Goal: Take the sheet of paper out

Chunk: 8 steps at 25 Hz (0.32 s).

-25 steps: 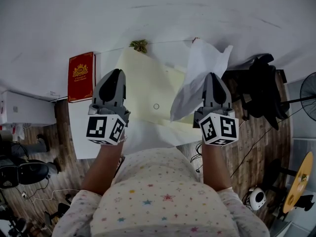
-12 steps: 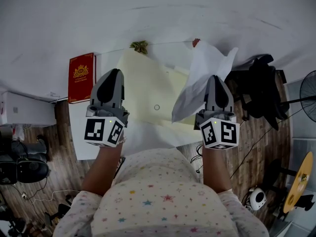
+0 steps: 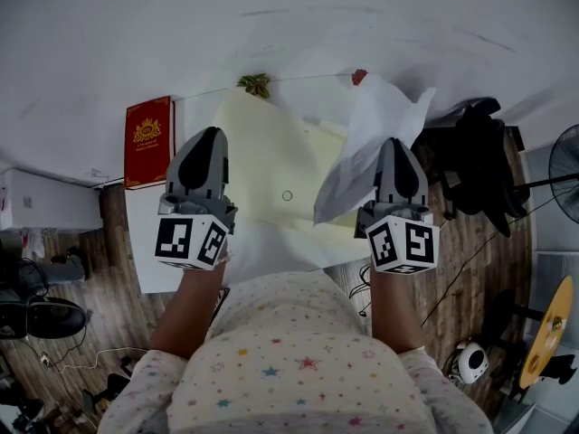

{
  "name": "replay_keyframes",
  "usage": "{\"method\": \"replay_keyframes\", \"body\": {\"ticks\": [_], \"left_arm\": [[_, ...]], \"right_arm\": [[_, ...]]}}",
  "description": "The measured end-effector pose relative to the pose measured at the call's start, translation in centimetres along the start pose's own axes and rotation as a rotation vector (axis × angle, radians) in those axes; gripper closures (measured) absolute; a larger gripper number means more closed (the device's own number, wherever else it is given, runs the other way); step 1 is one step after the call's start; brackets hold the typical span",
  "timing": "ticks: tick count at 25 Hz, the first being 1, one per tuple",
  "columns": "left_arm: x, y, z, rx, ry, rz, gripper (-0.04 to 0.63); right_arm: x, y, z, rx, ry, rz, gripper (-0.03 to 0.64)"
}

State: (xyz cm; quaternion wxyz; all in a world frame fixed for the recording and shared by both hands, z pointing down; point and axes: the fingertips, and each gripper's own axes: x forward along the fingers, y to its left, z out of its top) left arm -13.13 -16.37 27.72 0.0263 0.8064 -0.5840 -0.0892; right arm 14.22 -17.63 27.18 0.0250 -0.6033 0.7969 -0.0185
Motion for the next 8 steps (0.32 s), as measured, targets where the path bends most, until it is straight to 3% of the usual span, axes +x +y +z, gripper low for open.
{"method": "replay_keyframes", "body": {"ticks": [8], "left_arm": [[0.09,-0.21,-0.17,0.001,0.006,0.0,0.563]], "right_arm": [[-0.04,-0.26,0.02,0.006,0.002,-0.006,0.617]]}}
